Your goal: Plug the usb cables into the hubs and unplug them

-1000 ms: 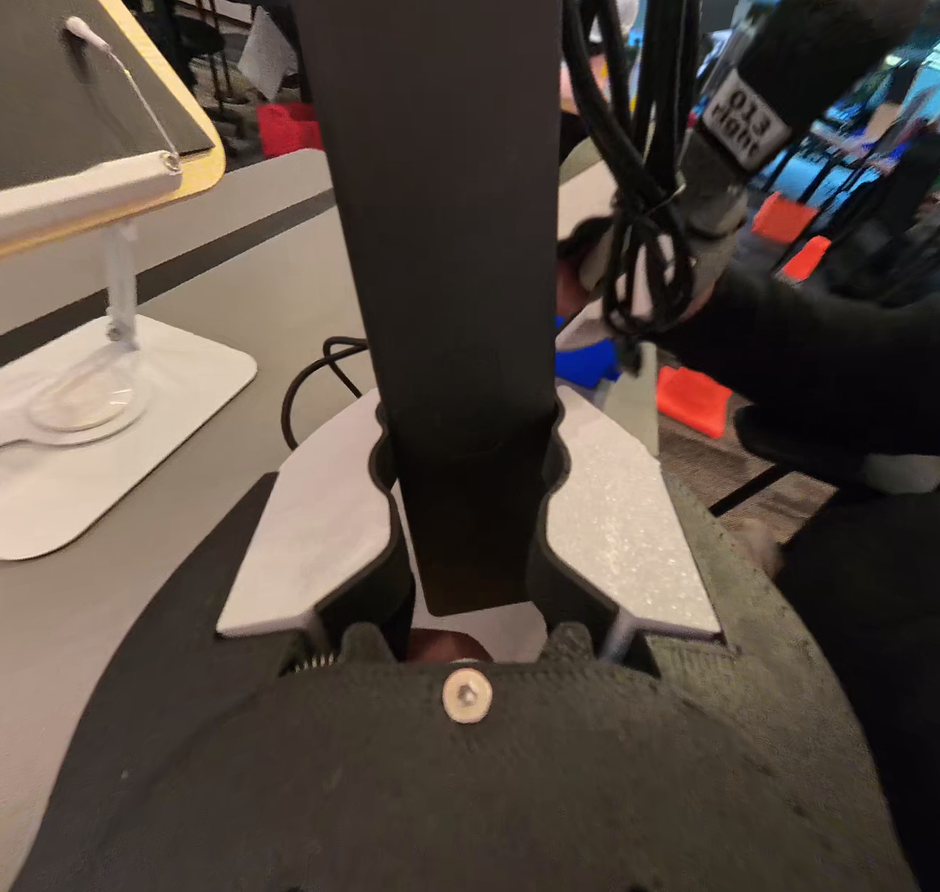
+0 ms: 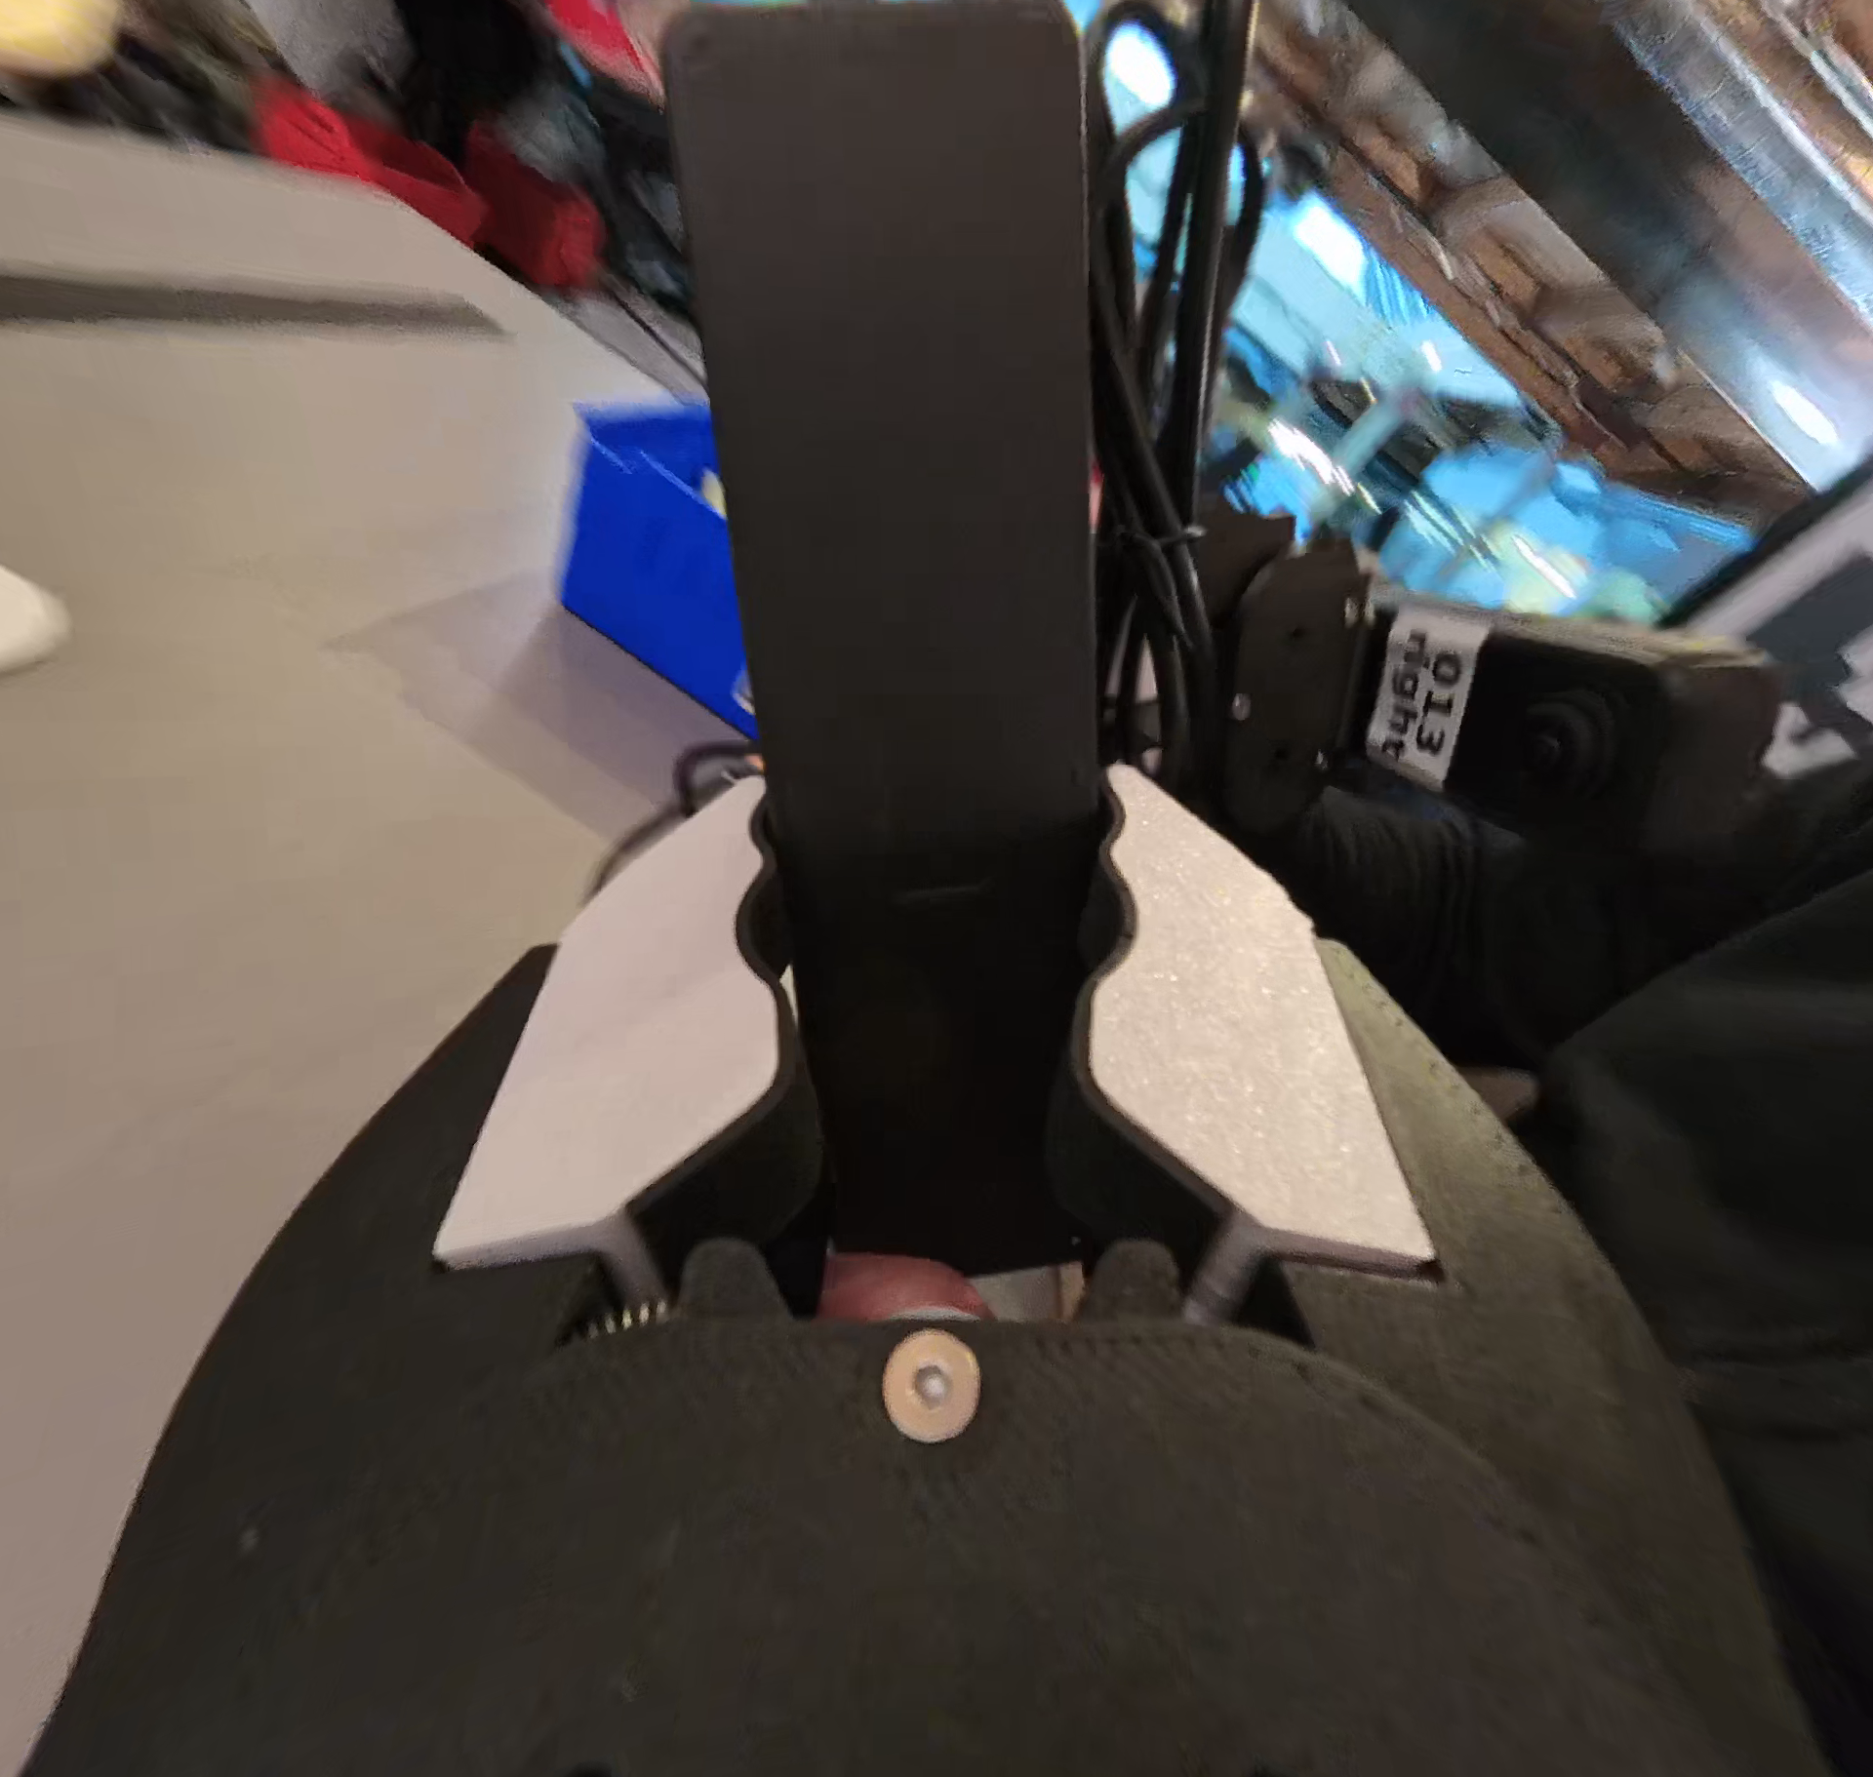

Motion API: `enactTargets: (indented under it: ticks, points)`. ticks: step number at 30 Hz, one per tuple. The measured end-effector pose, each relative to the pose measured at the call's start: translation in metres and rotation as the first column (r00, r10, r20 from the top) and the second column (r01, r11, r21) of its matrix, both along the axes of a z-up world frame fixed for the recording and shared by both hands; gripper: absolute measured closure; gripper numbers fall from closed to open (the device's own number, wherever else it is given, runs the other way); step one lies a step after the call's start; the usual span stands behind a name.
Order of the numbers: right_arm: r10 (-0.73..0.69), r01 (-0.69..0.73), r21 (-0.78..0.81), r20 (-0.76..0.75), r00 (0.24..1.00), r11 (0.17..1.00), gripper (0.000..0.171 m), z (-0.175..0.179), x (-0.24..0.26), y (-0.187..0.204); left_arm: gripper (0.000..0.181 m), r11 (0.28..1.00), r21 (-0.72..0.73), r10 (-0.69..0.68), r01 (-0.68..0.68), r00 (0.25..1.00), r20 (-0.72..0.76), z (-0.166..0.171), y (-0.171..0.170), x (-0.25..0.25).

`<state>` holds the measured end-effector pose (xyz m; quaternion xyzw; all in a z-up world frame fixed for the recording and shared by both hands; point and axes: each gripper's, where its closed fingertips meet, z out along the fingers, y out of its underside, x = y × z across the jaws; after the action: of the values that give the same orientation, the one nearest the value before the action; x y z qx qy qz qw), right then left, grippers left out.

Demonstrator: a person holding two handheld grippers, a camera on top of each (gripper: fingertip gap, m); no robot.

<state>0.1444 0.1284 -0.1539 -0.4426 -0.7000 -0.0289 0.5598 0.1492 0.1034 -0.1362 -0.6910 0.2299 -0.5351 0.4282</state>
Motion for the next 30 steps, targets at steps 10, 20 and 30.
enactTargets:
  ticks: [10,20,30]
  points:
    - [-0.258,0.199,-0.229,-0.264,0.929,0.953,0.165,0.075,0.112,0.039,0.126,0.988,0.072,0.136,-0.134,0.991,-0.012,0.024,0.018,-0.046]
    - [-0.678,0.531,-0.437,-0.323,0.661,0.726,0.165,0.061,0.294,0.083,0.126,0.996,0.051,0.081,-0.080,0.997,-0.016,0.010,0.019,-0.041]
    - [-0.810,0.777,-0.444,0.167,0.561,0.447,0.164,-0.066,0.350,0.070,0.126,0.999,0.021,0.046,-0.046,0.998,-0.046,-0.003,0.016,-0.031]
